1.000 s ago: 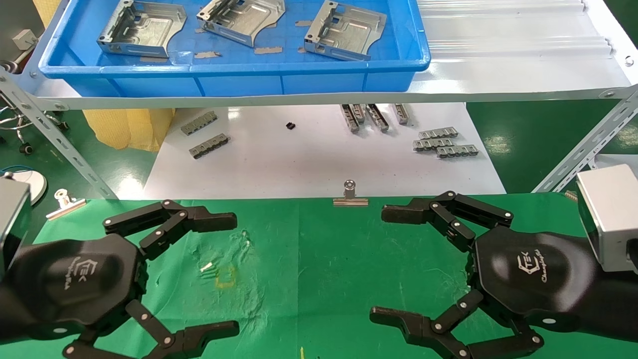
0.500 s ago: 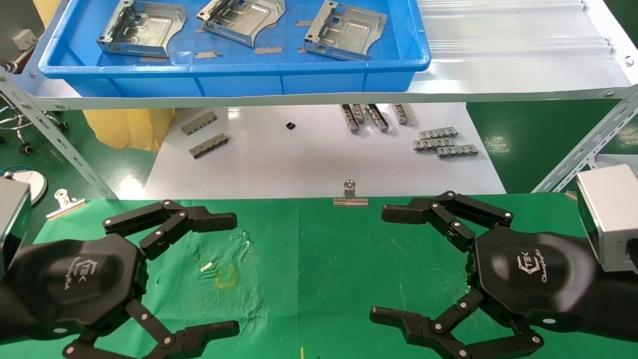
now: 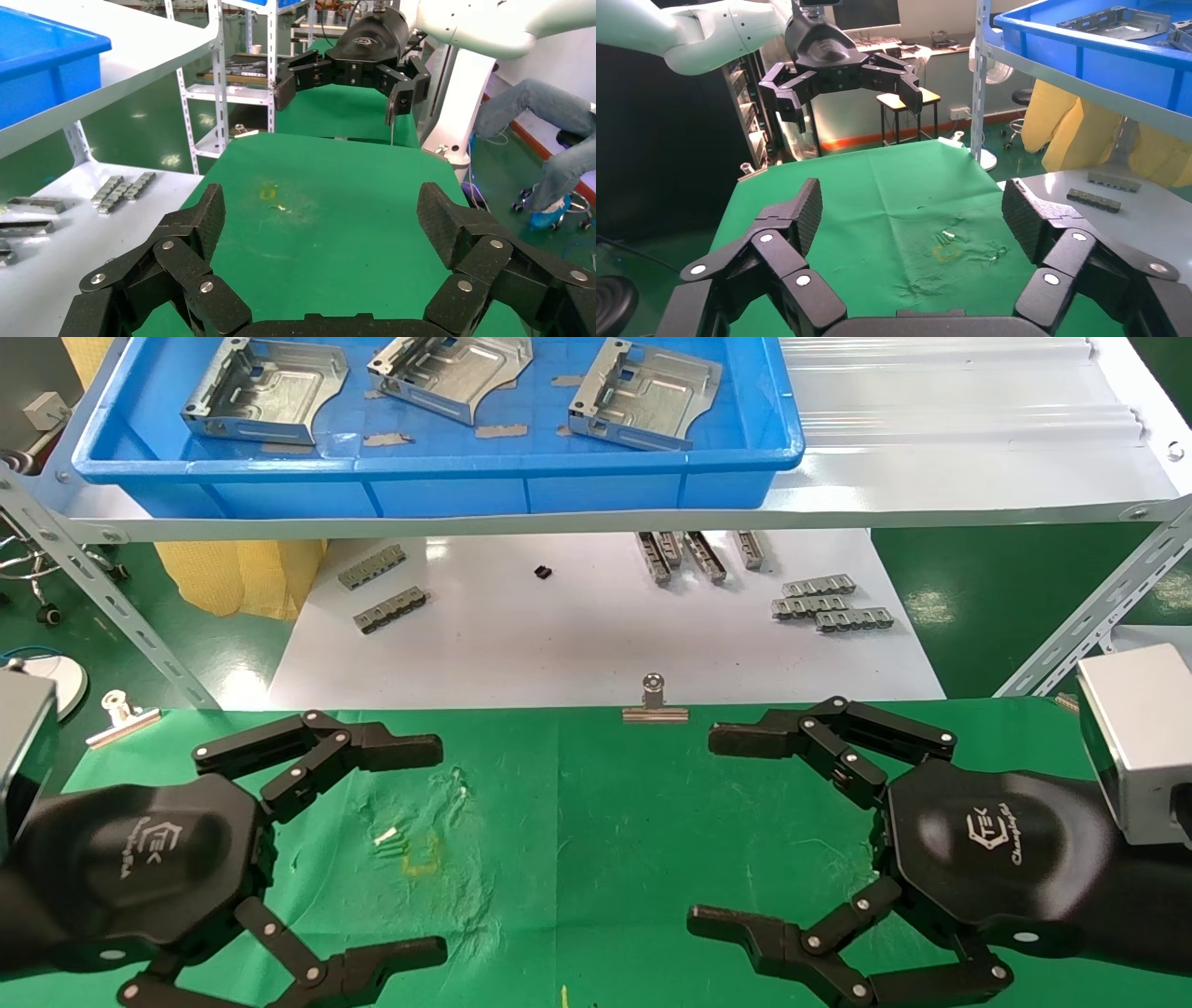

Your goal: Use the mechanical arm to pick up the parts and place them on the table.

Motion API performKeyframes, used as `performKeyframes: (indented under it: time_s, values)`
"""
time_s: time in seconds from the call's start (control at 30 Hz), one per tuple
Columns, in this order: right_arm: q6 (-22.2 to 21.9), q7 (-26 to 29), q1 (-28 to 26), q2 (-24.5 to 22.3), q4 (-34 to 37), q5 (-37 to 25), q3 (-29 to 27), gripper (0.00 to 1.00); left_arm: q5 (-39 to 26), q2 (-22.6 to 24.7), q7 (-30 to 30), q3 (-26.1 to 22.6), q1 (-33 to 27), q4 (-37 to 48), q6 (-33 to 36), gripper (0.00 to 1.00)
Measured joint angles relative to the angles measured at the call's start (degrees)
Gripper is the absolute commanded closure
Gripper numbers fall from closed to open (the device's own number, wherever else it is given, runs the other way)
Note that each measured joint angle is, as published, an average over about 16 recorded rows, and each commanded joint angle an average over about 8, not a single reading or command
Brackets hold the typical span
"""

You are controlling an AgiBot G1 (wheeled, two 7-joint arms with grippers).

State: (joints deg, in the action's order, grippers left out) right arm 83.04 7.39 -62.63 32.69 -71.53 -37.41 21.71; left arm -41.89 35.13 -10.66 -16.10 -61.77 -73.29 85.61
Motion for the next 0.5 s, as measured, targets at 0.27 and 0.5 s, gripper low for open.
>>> performKeyframes:
  time_s: [0.27,0.5]
  values:
    - [0.0,0.0,0.0,0.0,0.0,0.0,0.0,1.0,0.0,0.0,0.0,0.0,0.0,0.0,0.0,0.0]
    - [0.0,0.0,0.0,0.0,0.0,0.0,0.0,1.0,0.0,0.0,0.0,0.0,0.0,0.0,0.0,0.0]
